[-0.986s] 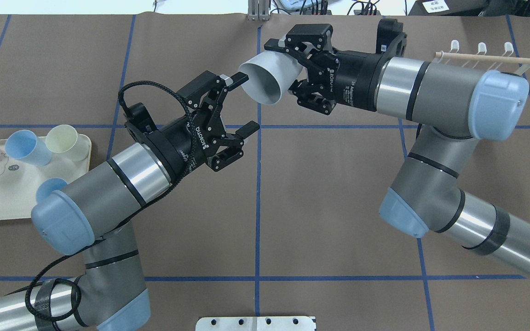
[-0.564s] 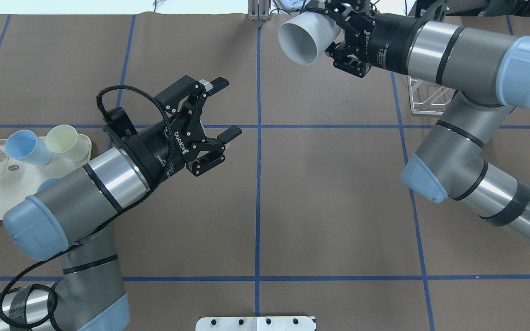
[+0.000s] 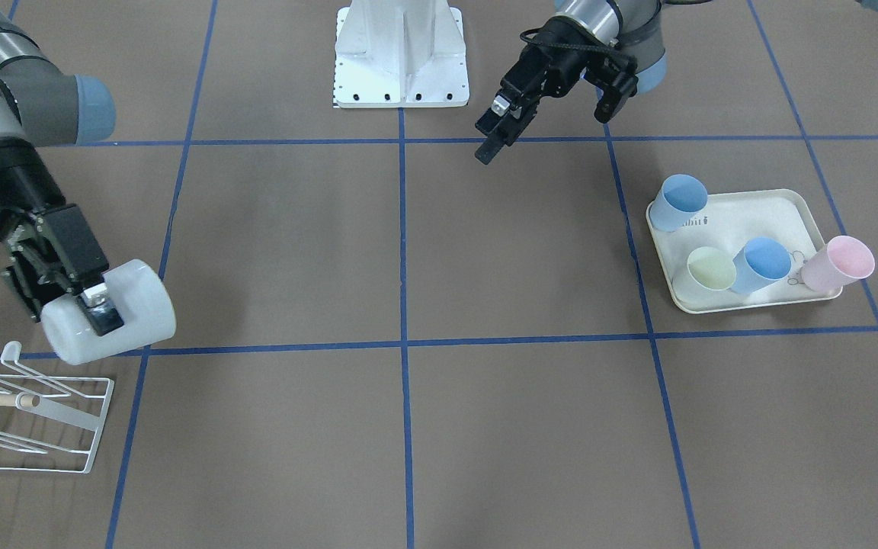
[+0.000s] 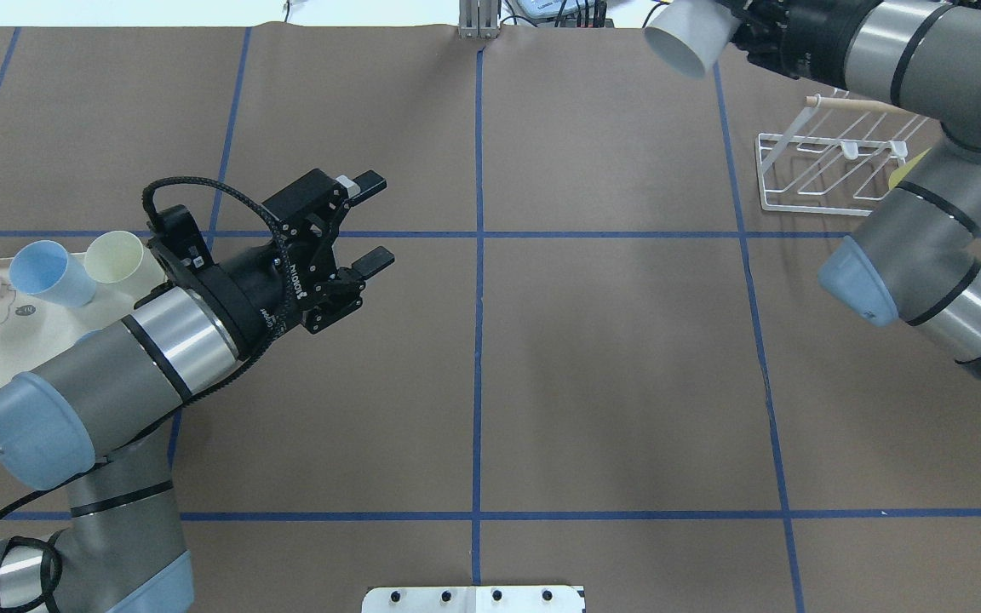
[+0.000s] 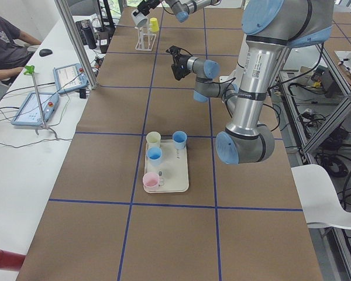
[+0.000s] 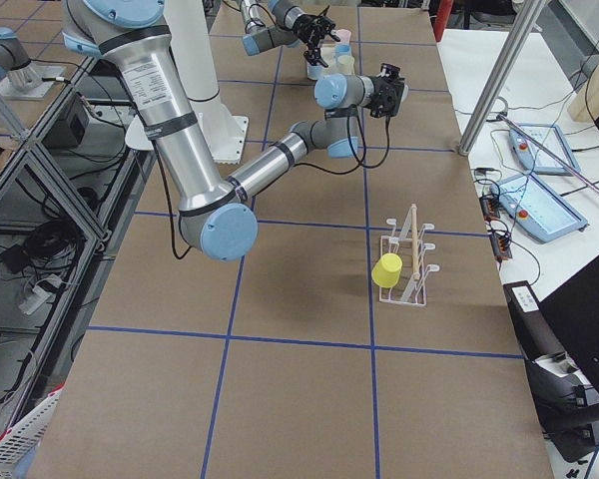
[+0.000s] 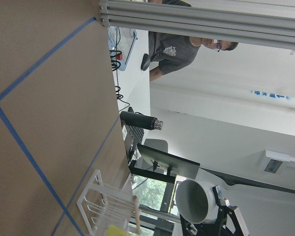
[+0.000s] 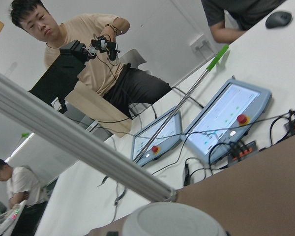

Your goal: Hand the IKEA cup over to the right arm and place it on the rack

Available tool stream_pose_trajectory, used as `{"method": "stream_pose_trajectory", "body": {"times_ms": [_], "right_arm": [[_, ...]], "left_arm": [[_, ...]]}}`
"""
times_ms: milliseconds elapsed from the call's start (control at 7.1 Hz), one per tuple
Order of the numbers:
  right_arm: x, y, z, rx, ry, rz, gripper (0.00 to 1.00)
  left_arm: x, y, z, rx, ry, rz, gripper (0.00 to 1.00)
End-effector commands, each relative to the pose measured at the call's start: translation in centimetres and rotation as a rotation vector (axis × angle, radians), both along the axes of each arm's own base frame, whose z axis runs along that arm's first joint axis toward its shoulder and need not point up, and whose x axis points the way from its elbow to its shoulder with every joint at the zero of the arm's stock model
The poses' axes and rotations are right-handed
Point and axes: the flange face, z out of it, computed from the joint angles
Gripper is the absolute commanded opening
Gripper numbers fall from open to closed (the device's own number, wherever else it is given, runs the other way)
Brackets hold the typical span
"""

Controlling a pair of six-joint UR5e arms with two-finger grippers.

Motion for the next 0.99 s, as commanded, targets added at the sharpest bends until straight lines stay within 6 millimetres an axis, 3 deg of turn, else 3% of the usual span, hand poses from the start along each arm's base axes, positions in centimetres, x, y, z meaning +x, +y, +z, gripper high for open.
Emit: {"method": "stream_pose_trajectory", "body": {"times_ms": [0,282,423,564,705,846], "right_arm": [[4.7,0.6,6.3,0.032,0.299,0.196,0.00],[8.0,3.3,12.1,0.026,0.579,0.341,0.00],[7.4,4.7,13.9,0.023,0.659,0.346,0.00],[3.8,5.8,14.8,0.031,0.685,0.313,0.00],[1.8,6.4,15.7,0.028,0.719,0.312,0.00],[1.2,6.6,15.8,0.033,0.728,0.303,0.00]], "left_arm": [[-1.2,0.4,3.6,0.014,-0.292,-0.021,1.00],[-1.6,0.0,3.1,-0.025,-0.558,-0.016,1.00],[-1.6,0.1,3.0,-0.031,-0.586,-0.009,1.00],[-1.8,0.2,3.2,-0.028,-0.654,-0.004,1.00],[-2.8,0.5,2.3,-0.010,-0.781,0.008,1.00],[-3.4,0.9,1.8,-0.011,-0.831,0.036,1.00]]}}
